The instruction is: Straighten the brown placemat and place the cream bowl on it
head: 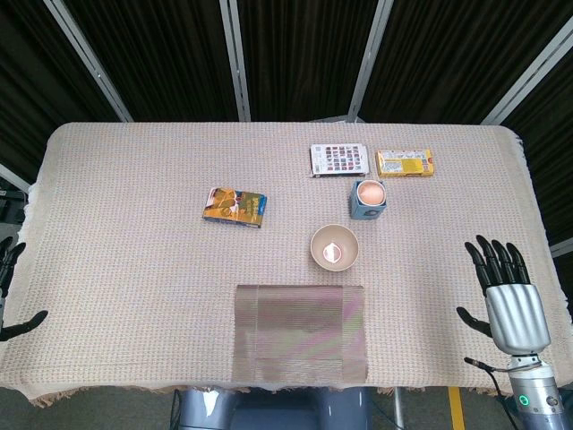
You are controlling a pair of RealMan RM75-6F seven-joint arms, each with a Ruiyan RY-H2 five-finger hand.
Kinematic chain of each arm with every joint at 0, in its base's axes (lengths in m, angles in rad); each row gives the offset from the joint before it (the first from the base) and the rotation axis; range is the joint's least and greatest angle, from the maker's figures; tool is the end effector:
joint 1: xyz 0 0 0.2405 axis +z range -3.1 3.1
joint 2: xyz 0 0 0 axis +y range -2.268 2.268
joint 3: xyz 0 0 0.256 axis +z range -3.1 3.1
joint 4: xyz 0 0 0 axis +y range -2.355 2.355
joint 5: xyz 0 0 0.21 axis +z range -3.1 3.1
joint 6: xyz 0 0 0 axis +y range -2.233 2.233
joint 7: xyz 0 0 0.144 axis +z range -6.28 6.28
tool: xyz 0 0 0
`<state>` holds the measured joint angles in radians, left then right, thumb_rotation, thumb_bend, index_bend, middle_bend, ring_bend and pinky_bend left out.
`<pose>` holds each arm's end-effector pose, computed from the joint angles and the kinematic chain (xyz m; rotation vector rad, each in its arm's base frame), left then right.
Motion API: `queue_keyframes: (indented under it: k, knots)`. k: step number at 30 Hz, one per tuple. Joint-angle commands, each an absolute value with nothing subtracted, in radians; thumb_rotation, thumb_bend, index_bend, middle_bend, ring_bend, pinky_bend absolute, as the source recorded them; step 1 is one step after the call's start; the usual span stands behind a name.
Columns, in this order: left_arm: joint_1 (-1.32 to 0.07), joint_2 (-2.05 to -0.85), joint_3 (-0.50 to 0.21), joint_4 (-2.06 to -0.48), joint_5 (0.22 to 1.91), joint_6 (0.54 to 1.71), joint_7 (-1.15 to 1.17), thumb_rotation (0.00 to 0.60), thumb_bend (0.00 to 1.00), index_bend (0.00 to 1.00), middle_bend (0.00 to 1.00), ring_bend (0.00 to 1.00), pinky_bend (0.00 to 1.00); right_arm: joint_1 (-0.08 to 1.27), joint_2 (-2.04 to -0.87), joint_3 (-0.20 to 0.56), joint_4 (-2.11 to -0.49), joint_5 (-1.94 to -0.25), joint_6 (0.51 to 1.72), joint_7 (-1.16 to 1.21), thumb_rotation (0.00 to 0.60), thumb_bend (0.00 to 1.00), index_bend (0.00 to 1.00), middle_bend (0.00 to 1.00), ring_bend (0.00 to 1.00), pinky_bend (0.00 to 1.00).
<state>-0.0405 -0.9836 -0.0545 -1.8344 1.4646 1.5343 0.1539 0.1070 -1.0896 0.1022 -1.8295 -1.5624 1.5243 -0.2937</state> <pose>-0.2850 0.1661 0.1899 -1.3356 -0.8573 -0.8372 -0.2495 -0.1922 0.1619 1.4350 -0.7092 0.9403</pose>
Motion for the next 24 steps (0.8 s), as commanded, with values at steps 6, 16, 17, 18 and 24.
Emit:
queue_keyframes:
  k: [6,16,17,18,24]
  knots:
    - [-0.039,-0.984,-0.054,-1.836,1.461,1.535,0.158,0.600,0.00,0.00,0.00,0.00,0.00,0.109,-1.080,0.092,-1.829,-1.557,1.503,-0.276,0.600,0.00,0.00,0.00,0.00,0.00]
    - [-0.050,-0.996,-0.067,-1.828,1.438,1.525,0.178,0.600,0.00,0.00,0.00,0.00,0.00,0.267,-1.170,0.101,-1.722,-1.543,1.250,-0.303,0.600,0.02,0.00,0.00,0.00,0.00]
    - [-0.055,-1.002,-0.070,-1.824,1.428,1.515,0.184,0.600,0.00,0.00,0.00,0.00,0.00,0.299,-1.192,0.110,-1.703,-1.537,1.208,-0.312,0.600,0.03,0.00,0.00,0.00,0.00]
    - [-0.058,-1.004,-0.072,-1.823,1.422,1.510,0.187,0.600,0.00,0.00,0.00,0.00,0.00,0.314,-1.203,0.115,-1.696,-1.534,1.189,-0.315,0.600,0.03,0.00,0.00,0.00,0.00]
    - [-0.081,-1.029,-0.092,-1.799,1.366,1.475,0.219,0.600,0.00,0.00,0.00,0.00,0.00,0.459,-1.291,0.162,-1.649,-1.490,1.004,-0.311,0.600,0.04,0.05,0.00,0.00,0.00]
